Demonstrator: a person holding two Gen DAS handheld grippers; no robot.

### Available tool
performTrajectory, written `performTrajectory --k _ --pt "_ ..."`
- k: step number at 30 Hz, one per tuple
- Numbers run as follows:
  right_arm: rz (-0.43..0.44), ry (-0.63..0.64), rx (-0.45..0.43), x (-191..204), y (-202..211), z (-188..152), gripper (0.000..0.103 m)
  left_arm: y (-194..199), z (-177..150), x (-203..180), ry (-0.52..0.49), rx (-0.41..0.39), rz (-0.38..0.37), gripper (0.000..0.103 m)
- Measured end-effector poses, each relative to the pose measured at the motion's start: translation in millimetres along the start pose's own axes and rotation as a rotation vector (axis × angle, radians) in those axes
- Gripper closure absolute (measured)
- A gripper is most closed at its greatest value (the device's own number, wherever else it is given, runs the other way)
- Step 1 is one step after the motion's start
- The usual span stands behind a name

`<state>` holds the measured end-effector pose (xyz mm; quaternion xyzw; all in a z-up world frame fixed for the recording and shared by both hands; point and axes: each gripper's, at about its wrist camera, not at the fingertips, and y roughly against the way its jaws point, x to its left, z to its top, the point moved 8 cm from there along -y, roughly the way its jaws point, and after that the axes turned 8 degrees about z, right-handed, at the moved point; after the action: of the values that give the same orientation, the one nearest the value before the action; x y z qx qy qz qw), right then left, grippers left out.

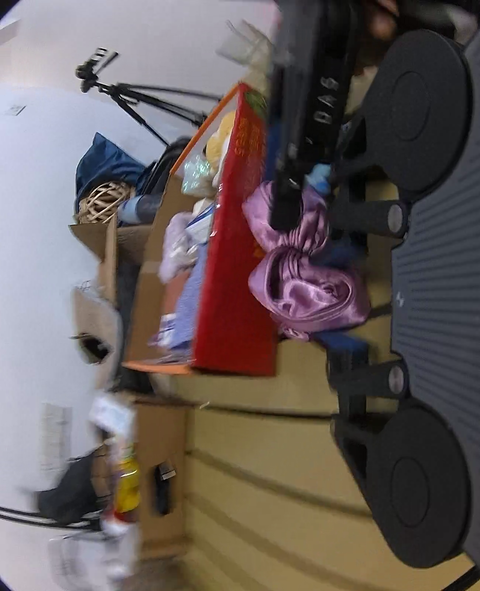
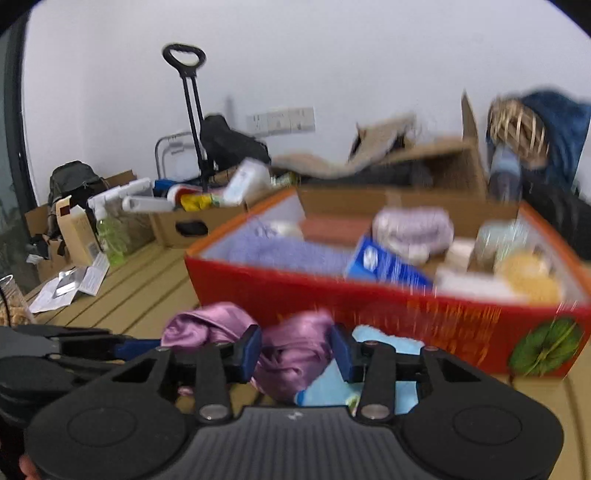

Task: Organize soft objects
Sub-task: 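Withdraw from the box and close both grippers on the lilac satin scrunchies, then lift the satin scrunchies and carry them over the cardboard box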

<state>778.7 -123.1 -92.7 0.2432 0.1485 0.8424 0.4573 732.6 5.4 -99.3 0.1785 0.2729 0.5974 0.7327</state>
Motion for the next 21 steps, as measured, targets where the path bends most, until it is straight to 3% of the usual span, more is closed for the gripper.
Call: performTrajectory --k 3,5,9,15,21 --pt "0.077 -0.082 -0.004 -8.8 -2.7 -5.4 0.068 1.5 0.3 6.5 0.05 -0.012 -0.037 0.086" --pt "0.091 -0.086 0.002 -7.4 -3.1 -5.4 0.083 3.1 1.5 7.0 0.055 -0.025 -0.044 0.088" --pt "0.11 -0.047 -0.054 2.8 1.6 -1.7 0.084 17.1 8.7 6.4 0.039 -0.08 -0.022 0.09" --pt "0.186 -0.002 -0.176 35.9 48.0 19.5 0.084 91.9 23.9 -4.9 0.018 -0.2 0.004 0.09" --pt "0.214 -0.032 -0.235 74.8 139.2 4.9 0.084 181.2 -1.6 -40.2 0.017 -0.255 -0.051 0.09"
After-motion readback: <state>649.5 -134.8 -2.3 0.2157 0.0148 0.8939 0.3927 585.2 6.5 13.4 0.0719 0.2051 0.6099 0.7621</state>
